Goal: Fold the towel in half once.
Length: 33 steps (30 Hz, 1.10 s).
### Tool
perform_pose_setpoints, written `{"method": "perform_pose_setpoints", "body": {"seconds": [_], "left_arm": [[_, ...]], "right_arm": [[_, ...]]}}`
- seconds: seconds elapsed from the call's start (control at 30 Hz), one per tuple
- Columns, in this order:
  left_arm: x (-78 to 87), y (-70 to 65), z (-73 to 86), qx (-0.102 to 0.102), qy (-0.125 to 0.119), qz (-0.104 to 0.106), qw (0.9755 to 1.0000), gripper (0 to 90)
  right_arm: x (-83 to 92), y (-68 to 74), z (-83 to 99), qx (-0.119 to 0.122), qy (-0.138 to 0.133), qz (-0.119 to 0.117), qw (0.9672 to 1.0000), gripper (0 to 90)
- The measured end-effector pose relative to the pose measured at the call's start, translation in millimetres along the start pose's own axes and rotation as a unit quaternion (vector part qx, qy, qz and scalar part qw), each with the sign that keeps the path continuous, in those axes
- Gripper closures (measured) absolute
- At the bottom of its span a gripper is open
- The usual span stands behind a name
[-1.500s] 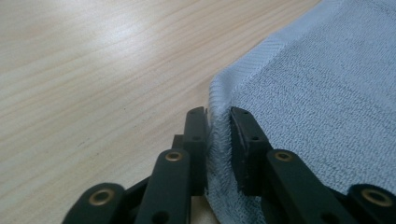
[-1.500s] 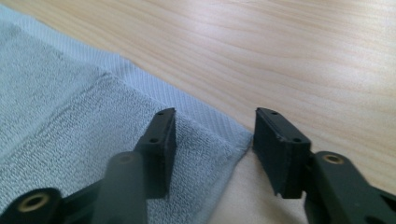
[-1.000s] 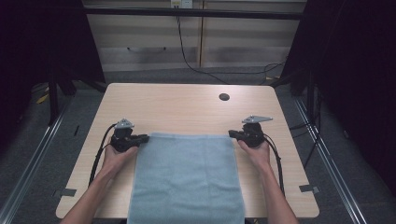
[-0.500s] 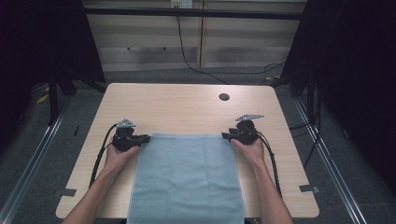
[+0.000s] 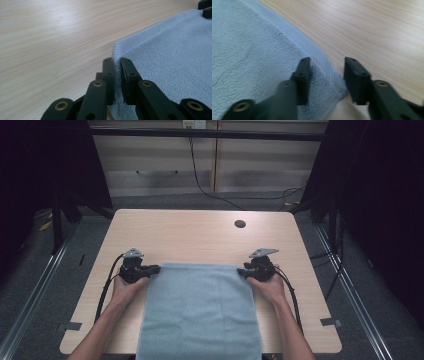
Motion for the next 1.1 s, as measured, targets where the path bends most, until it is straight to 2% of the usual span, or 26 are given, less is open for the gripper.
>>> {"method": "perform_pose_setpoints", "body": {"seconds": [0.07,0.1,0.17,0.23,0.33,0.43,0.5,0.63,0.7,0.77,0.83,0.9,0.97,1.0,1.1], "left_arm": [[0.5,-0.5,-0.5,-0.001,-0.001,0.002,1.0,82.6],[0.6,-1.4,-1.3,0.002,-0.004,0.003,1.0,82.6],[2.6,-2.4,-2.7,-0.001,-0.006,0.005,1.0,82.6],[5.7,-4.3,-6.0,0.0,-0.013,0.012,0.9998,82.6],[13.4,-6.5,-16.0,-0.003,-0.027,0.021,0.9994,82.7],[21.2,-9.7,-29.9,-0.004,-0.044,0.026,0.9987,82.7],[26.7,-11.7,-41.3,-0.002,-0.058,0.032,0.9978,82.7],[38.8,-11.7,-69.0,-0.005,-0.08,0.024,0.9965,82.7],[45.1,-12.3,-84.8,-0.012,-0.088,0.024,0.9957,82.7],[50.7,-13.3,-99.5,-0.027,-0.09,0.018,0.9955,82.7],[55.8,-12.6,-113.8,-0.031,-0.098,0.015,0.9946,82.7],[60.4,-10.2,-127.5,-0.026,-0.11,0.013,0.9936,82.7],[64.1,-8.8,-140.8,-0.018,-0.122,0.016,0.9922,82.8],[65.7,-8.7,-147.0,-0.019,-0.126,0.016,0.9918,82.8],[72.2,-9.6,-167.1,-0.025,-0.135,0.01,0.9905,82.8]], "right_arm": [[0.2,4.3,-0.2,0.001,-0.002,-0.016,0.9999,82.6],[0.1,5.5,-0.6,-0.006,-0.001,-0.021,0.9998,85.5],[0.3,5.3,-1.0,-0.021,0.005,-0.023,0.9995,86.6],[0.8,5.2,-1.6,-0.026,0.006,-0.028,0.9993,87.0],[8.7,1.7,-10.0,-0.046,-0.019,-0.039,0.998,87.2],[23.3,-4.9,-28.3,-0.061,-0.051,-0.041,0.996,87.3],[34.7,-8.3,-44.0,-0.063,-0.072,-0.041,0.9946,87.3],[56.8,-14.3,-77.8,-0.067,-0.109,-0.041,0.9909,87.3],[64.9,-18.4,-93.6,-0.067,-0.118,-0.032,0.9902,87.4],[72.8,-20.8,-108.7,-0.065,-0.129,-0.03,0.989,87.4],[79.3,-23.4,-122.2,-0.065,-0.14,-0.029,0.9877,87.5],[84.8,-27.5,-134.3,-0.066,-0.148,-0.028,0.9863,87.5],[91.2,-31.1,-145.7,-0.08,-0.165,-0.035,0.9824,87.5],[94.0,-33.0,-150.7,-0.083,-0.169,-0.034,0.9815,87.5],[102.4,-38.9,-166.2,-0.079,-0.176,-0.023,0.9809,87.5]]}}
Point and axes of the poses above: each handheld gripper's, and its own axes: x roughly backward along the jaws, z roughly out of its underside, y roughly to its left, the point moved 8 cm from there along -x, roughly forward along the jaws, and after that the axes turned 7 degrees about z, right-handed, at the moved point
